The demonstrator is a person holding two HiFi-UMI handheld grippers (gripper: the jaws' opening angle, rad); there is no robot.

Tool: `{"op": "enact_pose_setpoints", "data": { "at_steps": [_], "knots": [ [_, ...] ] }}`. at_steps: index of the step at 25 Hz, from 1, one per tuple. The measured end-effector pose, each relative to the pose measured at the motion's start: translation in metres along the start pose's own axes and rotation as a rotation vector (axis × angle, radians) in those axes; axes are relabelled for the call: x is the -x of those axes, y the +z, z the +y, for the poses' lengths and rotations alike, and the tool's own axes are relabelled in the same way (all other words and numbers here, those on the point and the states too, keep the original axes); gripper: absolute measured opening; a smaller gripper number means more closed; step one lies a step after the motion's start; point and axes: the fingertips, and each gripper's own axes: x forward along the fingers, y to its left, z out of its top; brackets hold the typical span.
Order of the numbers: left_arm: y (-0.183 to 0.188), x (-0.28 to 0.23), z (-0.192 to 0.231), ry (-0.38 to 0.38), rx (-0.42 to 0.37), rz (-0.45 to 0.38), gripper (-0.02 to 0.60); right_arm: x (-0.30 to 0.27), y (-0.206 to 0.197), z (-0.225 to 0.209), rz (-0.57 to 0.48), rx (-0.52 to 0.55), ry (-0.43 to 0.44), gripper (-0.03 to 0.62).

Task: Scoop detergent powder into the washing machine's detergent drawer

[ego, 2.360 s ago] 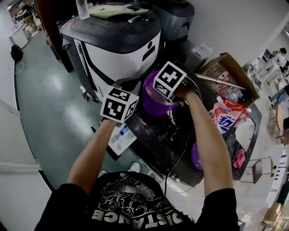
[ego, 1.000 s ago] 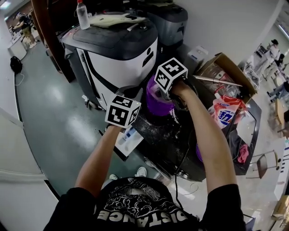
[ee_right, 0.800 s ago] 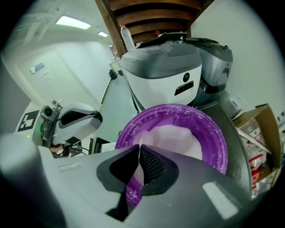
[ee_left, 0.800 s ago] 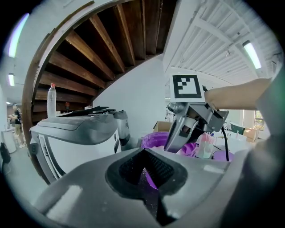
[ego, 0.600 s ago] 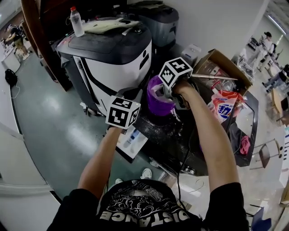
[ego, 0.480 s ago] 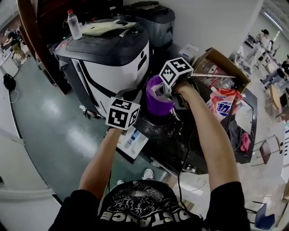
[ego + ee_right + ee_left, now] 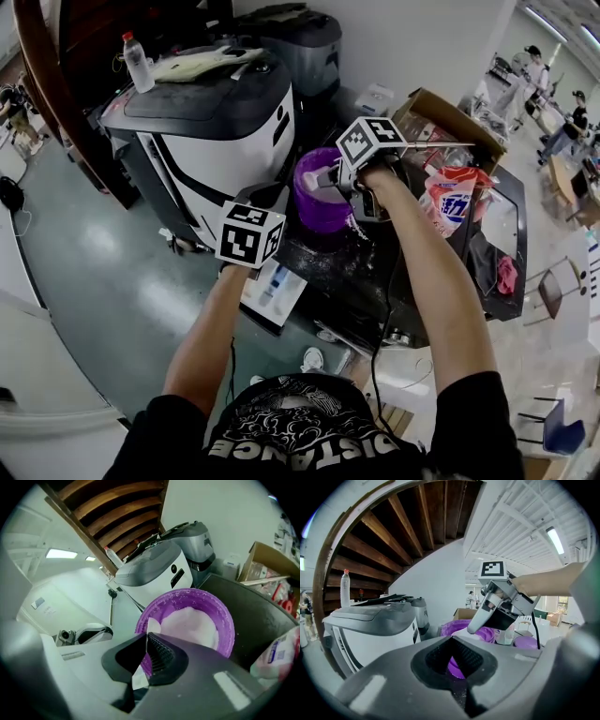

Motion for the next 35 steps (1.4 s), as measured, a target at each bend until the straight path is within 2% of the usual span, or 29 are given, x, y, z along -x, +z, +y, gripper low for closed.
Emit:
{"op": "enact_pose_setpoints", "data": {
  "at_steps": [9,18,30,35],
  "knots": [
    [0.007,0.006,0.003,0.003,0.006,-0.021,0.000,0.019,0.004,-0.009,-0.180,-0.187,0.084,0.035],
    [0.010,0.001,-0.009,-0.031,-0.005,-0.026,0.001,0.035,-0.001,-0.012,-0.338,-0.352,0.205,0.035],
    [0.023,-0.014,-0.032,-0.104,-0.039,-0.034,0.000,0.064,-0.007,-0.011,-0.521,-0.499,0.321,0.035],
    [0.016,-0.007,-0.035,-0.122,-0.045,-0.029,0.000,0.066,-0.017,-0.004,-0.595,-0.544,0.371,0.035]
  ]
}}
